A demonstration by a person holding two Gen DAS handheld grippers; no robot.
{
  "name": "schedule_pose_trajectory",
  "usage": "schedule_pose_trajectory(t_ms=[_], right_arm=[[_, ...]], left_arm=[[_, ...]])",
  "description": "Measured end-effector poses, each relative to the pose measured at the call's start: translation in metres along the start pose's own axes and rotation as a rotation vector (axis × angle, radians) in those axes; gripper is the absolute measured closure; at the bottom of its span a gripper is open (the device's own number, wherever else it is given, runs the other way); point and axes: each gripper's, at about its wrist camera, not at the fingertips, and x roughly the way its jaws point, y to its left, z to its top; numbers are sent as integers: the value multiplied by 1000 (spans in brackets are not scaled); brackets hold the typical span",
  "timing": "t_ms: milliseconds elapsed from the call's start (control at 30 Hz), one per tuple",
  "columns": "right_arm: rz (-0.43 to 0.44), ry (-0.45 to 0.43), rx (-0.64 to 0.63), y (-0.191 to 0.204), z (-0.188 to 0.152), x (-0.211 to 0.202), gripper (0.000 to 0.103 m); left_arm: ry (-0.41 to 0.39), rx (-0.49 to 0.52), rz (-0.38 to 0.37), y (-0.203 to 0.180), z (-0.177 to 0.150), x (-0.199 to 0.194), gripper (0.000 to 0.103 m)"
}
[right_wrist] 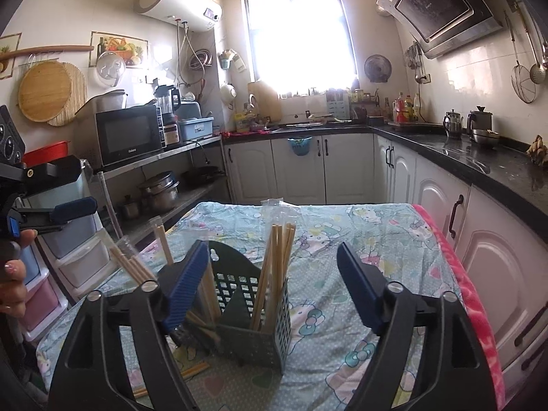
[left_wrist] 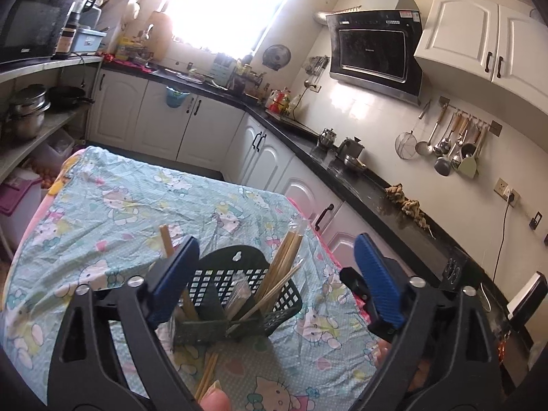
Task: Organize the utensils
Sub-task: 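Withdraw both grippers from the caddy toward the loose chopsticks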
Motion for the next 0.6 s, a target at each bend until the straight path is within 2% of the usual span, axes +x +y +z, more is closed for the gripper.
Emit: schedule_pose_trajectory(t_ms=[67, 300, 600], right_arm=[[2, 5, -4, 2, 1, -4, 22], [18, 34, -26, 12, -5, -20, 19], [47, 89, -67, 28, -18, -36, 18]], left_arm=[[-6, 14, 32, 0, -3, -5, 11], [-19, 60, 70, -5, -15, -26, 11], [-6, 55, 112, 5, -32, -45, 11]])
